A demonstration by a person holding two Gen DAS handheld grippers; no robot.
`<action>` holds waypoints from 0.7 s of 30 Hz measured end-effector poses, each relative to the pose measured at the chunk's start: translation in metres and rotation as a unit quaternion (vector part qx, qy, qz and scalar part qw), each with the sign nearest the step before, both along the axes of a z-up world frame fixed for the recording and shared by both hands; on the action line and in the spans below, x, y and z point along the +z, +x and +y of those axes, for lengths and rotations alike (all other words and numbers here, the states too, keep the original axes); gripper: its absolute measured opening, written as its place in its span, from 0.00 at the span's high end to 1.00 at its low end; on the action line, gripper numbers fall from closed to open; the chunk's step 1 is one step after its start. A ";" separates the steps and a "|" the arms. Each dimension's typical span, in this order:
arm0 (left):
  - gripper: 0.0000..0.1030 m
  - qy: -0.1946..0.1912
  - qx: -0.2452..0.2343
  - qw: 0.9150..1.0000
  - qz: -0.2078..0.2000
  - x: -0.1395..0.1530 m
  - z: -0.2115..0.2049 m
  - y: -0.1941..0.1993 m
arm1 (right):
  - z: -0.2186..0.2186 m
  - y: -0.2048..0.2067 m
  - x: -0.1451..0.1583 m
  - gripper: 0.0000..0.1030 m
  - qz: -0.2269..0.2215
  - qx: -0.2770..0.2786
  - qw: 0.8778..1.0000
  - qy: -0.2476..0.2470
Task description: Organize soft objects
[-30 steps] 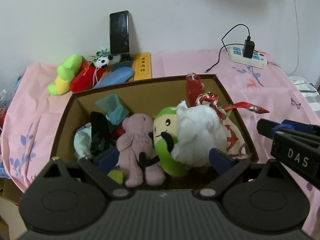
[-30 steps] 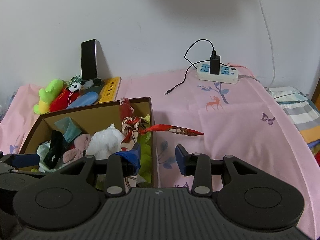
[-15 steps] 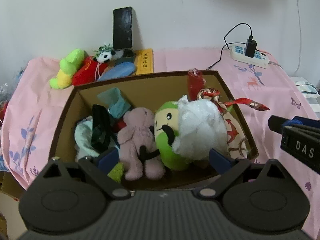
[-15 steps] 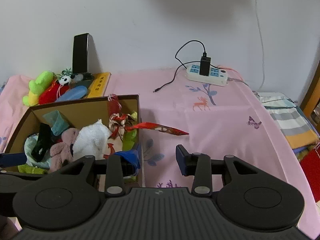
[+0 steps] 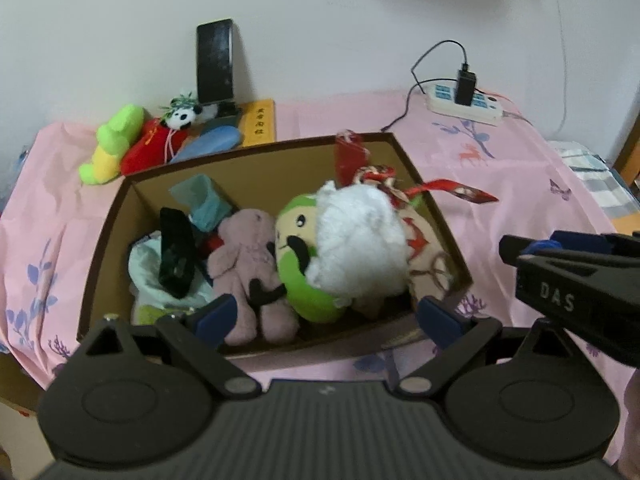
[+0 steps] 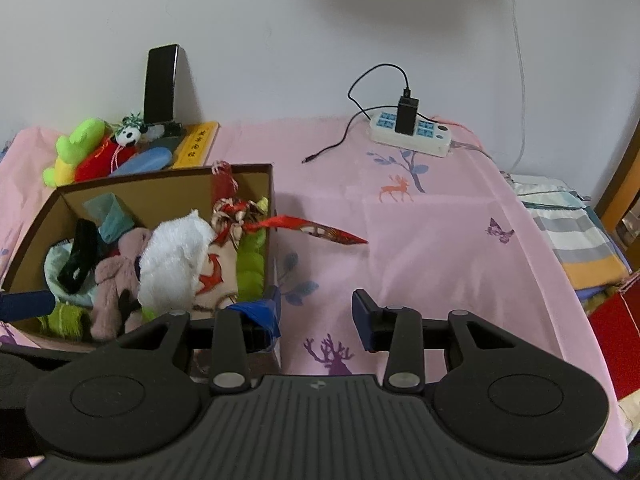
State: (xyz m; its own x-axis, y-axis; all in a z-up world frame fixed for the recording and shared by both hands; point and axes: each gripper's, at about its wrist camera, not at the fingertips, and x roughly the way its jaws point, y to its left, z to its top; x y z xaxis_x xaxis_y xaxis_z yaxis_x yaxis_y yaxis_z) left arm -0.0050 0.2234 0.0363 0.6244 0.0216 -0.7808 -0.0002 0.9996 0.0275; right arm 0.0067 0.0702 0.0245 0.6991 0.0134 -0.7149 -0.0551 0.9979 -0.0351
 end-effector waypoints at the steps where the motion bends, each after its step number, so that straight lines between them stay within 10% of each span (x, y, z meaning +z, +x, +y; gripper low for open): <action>1: 0.05 0.002 -0.004 1.000 0.001 0.000 -0.003 -0.001 | -0.002 -0.001 -0.001 0.78 0.003 -0.002 1.000 0.000; 21: 0.05 0.007 -0.040 0.999 0.023 -0.006 -0.028 0.002 | -0.022 0.001 -0.010 0.77 0.045 -0.039 0.998 -0.003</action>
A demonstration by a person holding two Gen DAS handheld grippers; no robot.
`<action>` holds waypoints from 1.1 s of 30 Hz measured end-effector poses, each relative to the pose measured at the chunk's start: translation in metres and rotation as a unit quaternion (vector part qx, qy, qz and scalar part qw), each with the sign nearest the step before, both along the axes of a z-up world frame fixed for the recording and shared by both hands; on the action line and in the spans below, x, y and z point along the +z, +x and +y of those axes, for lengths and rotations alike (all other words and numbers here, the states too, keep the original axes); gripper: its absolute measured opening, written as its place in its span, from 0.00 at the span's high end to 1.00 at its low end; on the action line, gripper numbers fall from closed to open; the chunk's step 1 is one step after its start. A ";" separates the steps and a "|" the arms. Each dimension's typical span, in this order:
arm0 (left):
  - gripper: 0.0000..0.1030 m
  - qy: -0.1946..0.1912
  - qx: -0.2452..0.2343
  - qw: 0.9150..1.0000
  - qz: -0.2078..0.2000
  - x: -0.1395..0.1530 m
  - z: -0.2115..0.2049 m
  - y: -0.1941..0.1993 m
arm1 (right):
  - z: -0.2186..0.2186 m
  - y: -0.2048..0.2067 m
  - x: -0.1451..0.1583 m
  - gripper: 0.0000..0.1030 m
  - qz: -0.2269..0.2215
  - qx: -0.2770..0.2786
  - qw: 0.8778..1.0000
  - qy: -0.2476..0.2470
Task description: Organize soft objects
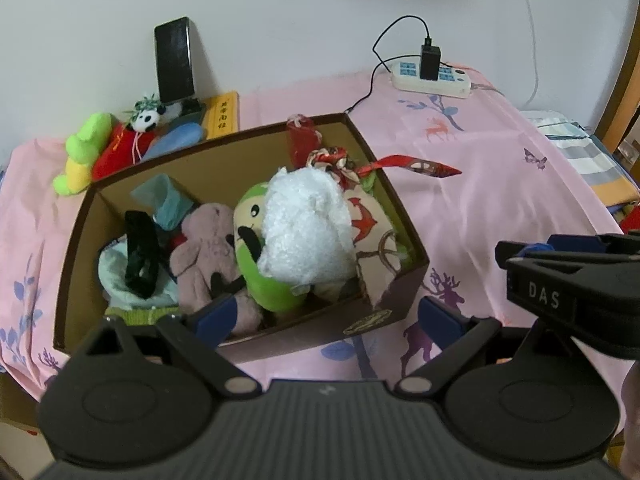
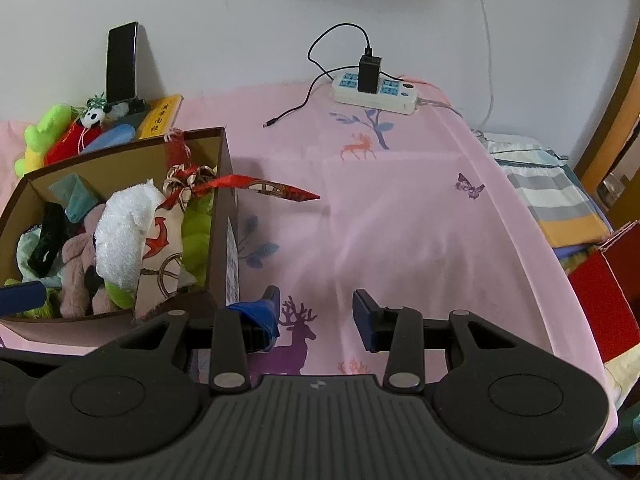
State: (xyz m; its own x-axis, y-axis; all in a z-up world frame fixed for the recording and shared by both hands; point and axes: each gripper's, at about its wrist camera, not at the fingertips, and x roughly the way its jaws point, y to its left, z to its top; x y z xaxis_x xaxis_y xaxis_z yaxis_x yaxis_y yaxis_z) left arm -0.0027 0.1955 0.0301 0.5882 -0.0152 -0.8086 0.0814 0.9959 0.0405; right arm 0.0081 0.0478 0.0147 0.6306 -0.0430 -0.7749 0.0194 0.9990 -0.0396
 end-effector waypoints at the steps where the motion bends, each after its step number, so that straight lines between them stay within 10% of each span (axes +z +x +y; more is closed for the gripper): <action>1: 0.05 0.000 0.000 1.000 -0.001 0.000 0.000 0.000 | 0.000 0.001 0.000 0.77 0.000 0.000 1.000 0.000; 33: 0.05 -0.003 0.051 0.997 -0.051 0.005 0.046 0.034 | 0.024 0.017 0.022 0.77 -0.071 0.015 0.995 0.067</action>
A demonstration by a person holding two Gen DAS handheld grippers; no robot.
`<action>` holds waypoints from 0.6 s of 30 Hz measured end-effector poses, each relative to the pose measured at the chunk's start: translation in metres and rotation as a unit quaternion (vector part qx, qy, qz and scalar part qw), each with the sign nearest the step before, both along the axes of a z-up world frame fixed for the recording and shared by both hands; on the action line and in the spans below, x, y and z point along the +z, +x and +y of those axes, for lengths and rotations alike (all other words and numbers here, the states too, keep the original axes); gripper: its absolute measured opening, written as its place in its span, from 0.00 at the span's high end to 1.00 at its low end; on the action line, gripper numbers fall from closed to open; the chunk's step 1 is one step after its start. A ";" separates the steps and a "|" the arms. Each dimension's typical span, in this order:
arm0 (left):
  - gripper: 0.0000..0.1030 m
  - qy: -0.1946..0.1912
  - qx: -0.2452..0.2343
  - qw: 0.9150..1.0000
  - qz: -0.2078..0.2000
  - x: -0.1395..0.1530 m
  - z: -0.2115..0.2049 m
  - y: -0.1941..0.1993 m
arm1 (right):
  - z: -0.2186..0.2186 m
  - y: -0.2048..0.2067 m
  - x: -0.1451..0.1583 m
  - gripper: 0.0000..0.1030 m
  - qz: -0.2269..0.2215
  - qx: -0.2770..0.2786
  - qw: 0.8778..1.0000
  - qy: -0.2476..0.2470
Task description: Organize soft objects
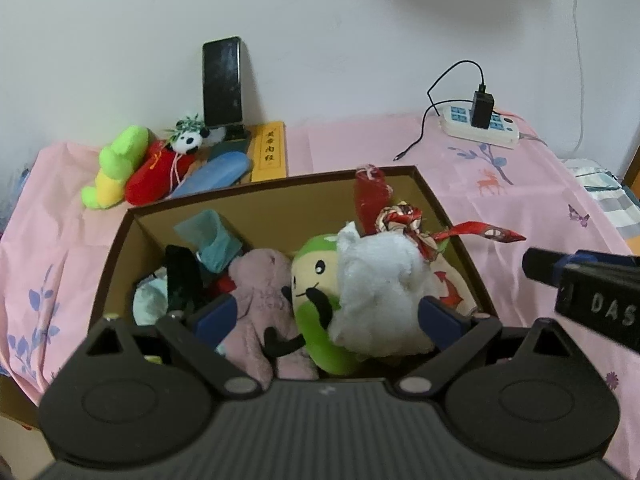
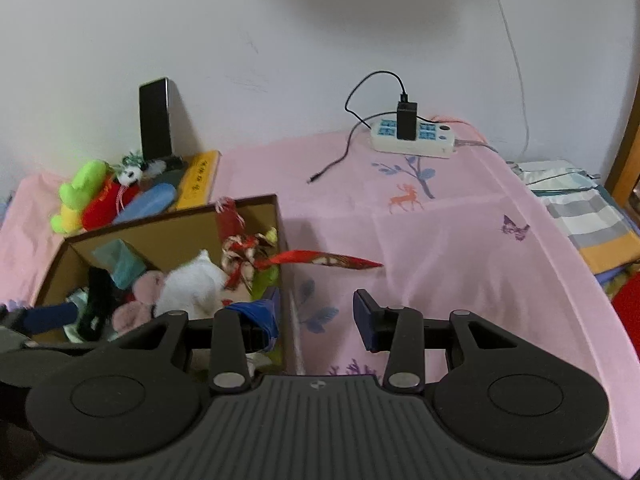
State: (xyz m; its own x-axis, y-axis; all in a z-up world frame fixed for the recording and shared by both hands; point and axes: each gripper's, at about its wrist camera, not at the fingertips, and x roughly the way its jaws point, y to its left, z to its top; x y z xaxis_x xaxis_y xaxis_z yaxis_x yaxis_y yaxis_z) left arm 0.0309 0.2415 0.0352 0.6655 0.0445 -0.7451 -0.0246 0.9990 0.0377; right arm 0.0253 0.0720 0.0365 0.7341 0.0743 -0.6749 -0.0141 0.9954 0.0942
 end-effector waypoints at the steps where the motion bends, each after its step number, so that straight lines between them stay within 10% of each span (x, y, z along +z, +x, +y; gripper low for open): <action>1: 0.05 0.000 0.001 1.000 0.000 -0.001 0.001 0.000 | 0.002 0.001 0.000 0.77 -0.002 0.000 1.000 -0.004; 18: 0.05 -0.001 0.009 1.000 0.006 -0.009 0.013 0.004 | 0.015 0.003 -0.009 0.77 -0.007 0.031 0.999 0.028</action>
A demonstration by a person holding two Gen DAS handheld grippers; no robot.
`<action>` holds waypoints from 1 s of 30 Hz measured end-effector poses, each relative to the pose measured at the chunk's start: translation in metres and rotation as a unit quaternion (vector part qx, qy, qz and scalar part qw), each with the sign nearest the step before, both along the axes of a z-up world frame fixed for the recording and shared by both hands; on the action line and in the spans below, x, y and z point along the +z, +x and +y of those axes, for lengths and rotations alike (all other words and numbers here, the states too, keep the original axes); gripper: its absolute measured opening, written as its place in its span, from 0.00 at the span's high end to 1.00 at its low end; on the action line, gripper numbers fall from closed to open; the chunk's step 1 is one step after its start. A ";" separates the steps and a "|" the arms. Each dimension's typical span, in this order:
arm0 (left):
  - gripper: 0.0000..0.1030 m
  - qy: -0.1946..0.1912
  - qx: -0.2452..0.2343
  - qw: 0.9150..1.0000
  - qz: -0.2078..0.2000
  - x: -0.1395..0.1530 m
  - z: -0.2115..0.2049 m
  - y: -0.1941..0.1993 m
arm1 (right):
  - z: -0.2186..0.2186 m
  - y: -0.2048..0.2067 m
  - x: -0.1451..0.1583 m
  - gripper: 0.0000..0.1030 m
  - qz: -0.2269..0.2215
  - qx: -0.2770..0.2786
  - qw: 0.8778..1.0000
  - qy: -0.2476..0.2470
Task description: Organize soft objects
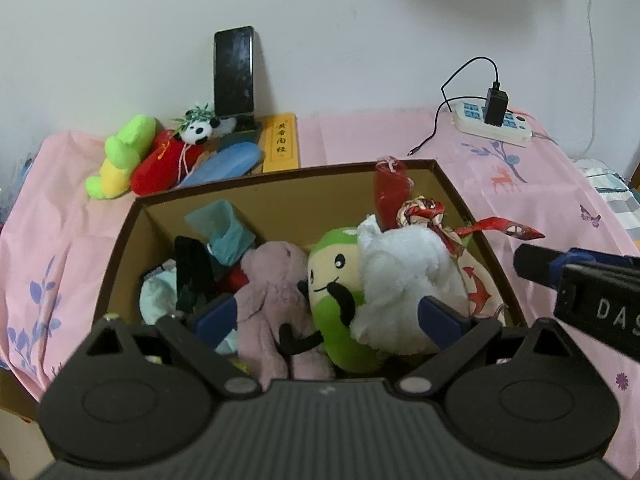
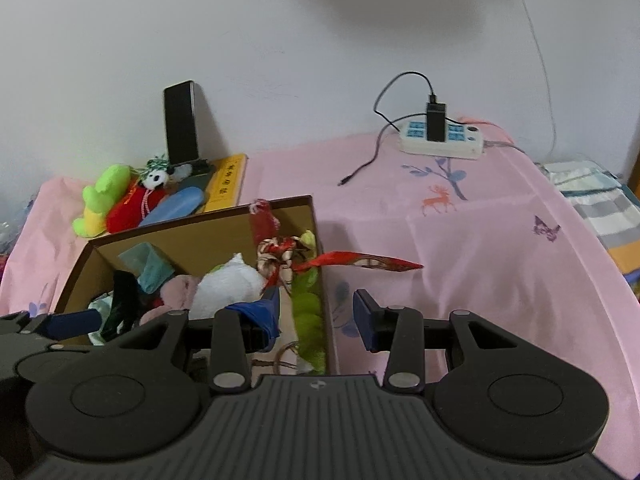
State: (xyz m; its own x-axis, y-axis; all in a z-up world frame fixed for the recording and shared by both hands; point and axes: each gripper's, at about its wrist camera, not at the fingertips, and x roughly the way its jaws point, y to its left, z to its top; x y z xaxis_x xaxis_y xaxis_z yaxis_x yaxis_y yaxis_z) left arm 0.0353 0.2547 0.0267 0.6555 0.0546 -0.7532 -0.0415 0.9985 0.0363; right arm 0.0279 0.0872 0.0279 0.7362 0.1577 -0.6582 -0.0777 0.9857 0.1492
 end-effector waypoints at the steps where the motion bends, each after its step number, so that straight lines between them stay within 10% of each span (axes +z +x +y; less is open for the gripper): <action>1: 0.05 0.002 0.001 1.000 0.001 -0.001 0.000 0.000 | 0.000 0.001 -0.001 0.77 0.001 0.003 1.000 0.004; 30: 0.04 0.022 0.026 0.999 0.013 -0.007 -0.013 0.000 | -0.011 0.009 -0.014 0.77 0.006 0.019 1.000 0.016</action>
State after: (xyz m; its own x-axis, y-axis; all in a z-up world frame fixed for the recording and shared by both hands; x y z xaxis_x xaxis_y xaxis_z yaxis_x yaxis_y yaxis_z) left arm 0.0358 0.2415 0.0192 0.6310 0.1223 -0.7661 -0.0926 0.9923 0.0821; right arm 0.0369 0.0765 0.0140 0.7208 0.2066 -0.6616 -0.1123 0.9767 0.1827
